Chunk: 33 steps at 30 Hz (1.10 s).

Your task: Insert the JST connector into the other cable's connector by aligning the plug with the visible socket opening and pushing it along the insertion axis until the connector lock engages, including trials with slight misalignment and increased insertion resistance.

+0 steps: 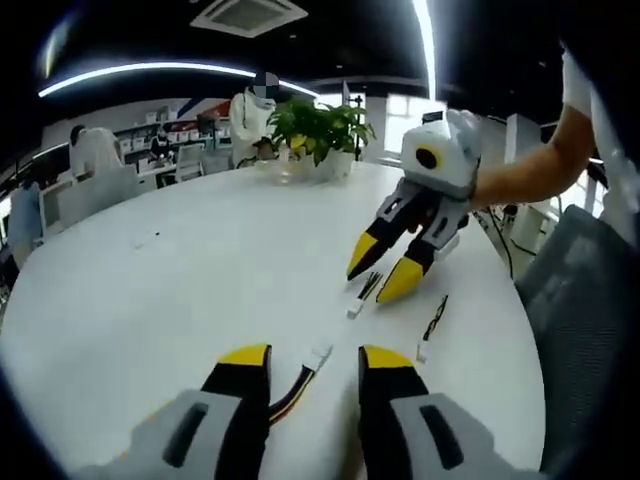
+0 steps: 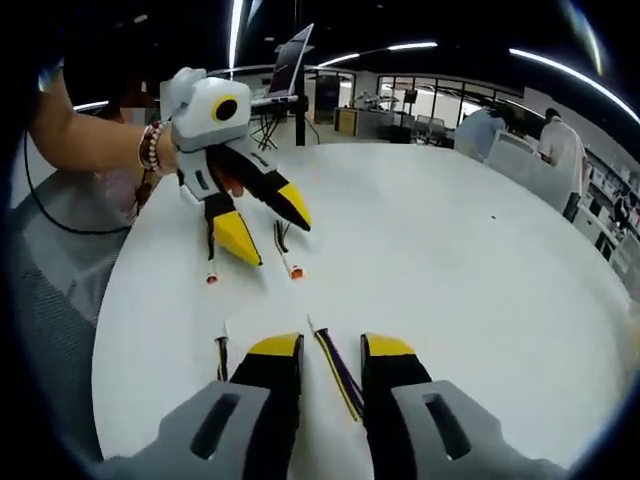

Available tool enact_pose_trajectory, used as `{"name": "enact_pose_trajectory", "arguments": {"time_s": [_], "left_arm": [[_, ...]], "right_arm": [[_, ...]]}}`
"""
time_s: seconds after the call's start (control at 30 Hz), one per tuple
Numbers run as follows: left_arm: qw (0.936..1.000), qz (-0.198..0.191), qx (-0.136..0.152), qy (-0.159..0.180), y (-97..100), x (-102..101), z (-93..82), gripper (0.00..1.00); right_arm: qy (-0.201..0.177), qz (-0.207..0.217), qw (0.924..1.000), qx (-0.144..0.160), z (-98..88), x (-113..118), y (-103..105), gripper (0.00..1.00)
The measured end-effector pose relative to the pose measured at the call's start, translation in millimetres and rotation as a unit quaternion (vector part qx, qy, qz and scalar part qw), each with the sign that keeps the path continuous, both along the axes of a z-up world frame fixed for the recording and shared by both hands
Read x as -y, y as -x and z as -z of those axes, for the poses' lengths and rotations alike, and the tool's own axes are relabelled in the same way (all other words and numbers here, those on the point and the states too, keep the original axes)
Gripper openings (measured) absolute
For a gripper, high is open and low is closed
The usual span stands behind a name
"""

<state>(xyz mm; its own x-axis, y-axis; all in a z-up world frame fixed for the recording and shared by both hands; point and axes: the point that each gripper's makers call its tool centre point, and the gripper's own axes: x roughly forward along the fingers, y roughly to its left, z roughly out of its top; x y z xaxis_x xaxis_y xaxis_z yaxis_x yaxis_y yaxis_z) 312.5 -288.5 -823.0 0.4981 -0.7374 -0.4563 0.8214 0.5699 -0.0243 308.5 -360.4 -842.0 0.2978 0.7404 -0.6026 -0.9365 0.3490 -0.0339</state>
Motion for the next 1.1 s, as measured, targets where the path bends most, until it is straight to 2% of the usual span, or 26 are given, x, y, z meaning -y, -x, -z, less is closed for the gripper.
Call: {"name": "enact_pose_trajectory", "arguments": {"time_s": [0.1,0.17,0.3,0.4,0.67,0.87,0.93,1.1], "left_arm": [[0.9999,0.011,-0.006,0.0,2.7,1.2,4.5,0.23],[0.9992,0.037,-0.002,-0.014,4.1,1.6,9.7,0.23],[0.9993,0.037,-0.006,-0.003,-1.6,-2.1,9.8,0.22],[0.9992,0.038,-0.013,0.001,-3.9,-3.6,11.5,0.21],[0.9979,0.059,-0.021,0.017,-4.5,-1.6,13.2,0.13],[0.9971,0.073,-0.02,0.002,-2.2,0.8,21.5,0.08],[0.9971,0.072,-0.023,0.008,-3.8,1.9,21.0,0.06],[0.9966,0.08,-0.019,-0.001,-1.4,1.0,19.3,0.02]], "right_arm": [[0.0,-0.018,0.9998,0.003,2.1,-4.5,2.5,0.18],[-0.001,-0.026,0.9997,0.002,3.7,-5.5,3.0,0.17],[-0.003,-0.043,0.999,0.007,6.0,-5.7,4.5,0.15],[-0.019,-0.053,0.9984,0.003,4.6,-8.2,3.5,0.15],[-0.027,-0.064,0.9976,0.0,8.4,-9.8,2.3,0.11],[-0.03,-0.067,0.9973,0.004,6.8,-10.8,1.7,0.05],[-0.029,-0.069,0.9972,0.005,6.8,-10.5,2.2,0.05],[-0.028,-0.074,0.9968,0.011,3.4,-9.5,4.6,0.05]]}}
